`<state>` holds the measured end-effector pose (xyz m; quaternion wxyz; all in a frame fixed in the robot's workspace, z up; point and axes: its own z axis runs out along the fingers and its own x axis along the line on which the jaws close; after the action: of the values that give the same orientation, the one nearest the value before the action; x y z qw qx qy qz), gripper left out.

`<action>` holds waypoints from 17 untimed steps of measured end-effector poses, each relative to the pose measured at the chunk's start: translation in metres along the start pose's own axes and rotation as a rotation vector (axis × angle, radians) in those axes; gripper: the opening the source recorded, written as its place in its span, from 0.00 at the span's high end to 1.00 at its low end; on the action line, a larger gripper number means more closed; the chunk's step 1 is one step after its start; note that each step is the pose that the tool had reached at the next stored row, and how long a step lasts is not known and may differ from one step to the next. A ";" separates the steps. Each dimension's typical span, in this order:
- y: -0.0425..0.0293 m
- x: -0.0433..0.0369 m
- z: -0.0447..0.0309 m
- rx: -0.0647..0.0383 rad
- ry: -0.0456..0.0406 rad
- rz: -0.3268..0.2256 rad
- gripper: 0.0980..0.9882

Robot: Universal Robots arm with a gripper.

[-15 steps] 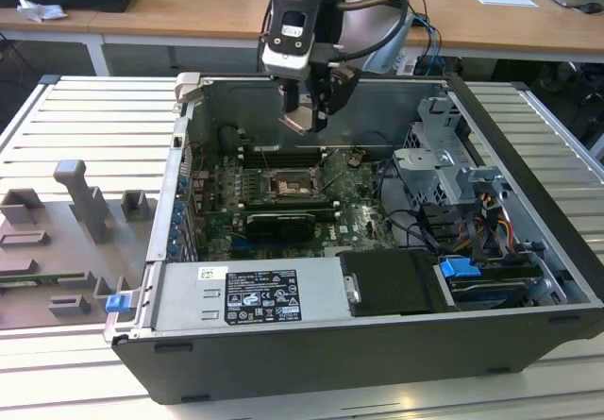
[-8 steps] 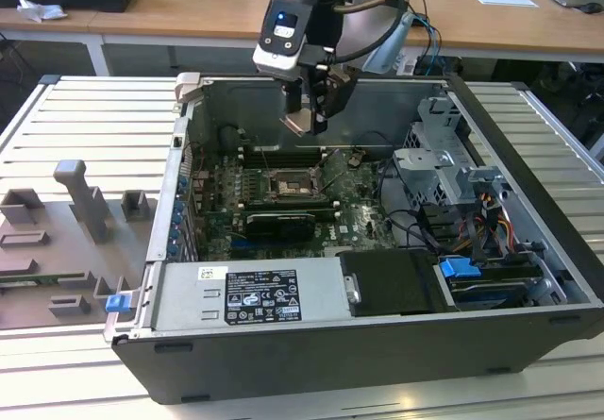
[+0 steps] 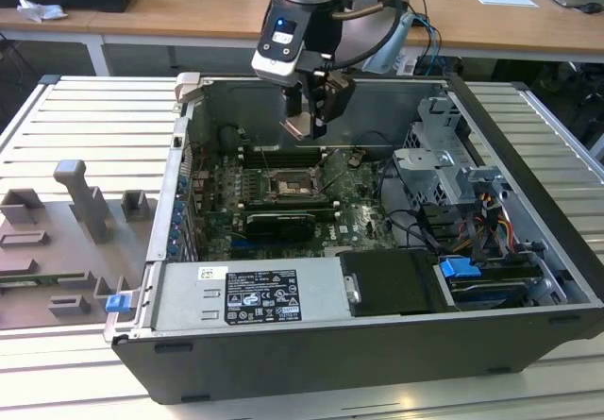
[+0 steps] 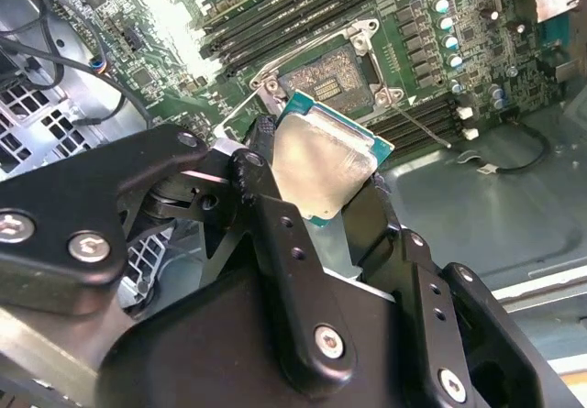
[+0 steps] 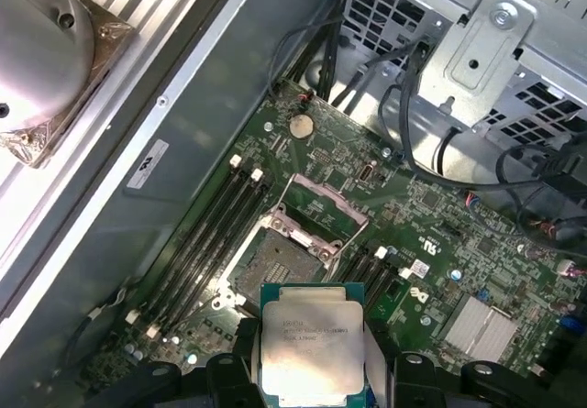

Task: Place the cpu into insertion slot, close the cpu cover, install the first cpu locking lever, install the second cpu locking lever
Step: 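Place the cpu into insertion slot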

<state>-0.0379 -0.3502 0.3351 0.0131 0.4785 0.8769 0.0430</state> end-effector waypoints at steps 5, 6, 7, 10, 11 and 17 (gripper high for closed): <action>-0.0002 0.0000 0.0024 -0.002 -0.0071 0.081 0.50; -0.0002 -0.0001 0.0031 -0.002 -0.0087 0.099 0.50; -0.0003 -0.0001 0.0038 -0.002 -0.0104 0.118 0.50; -0.0007 -0.0002 0.0081 -0.004 -0.0192 0.218 0.50; -0.0008 -0.0002 0.0093 -0.005 -0.0215 0.244 0.50; -0.0016 -0.0002 0.0166 -0.005 -0.0258 0.293 0.50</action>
<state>-0.0381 -0.3502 0.3184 0.0192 0.6018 0.7974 0.0407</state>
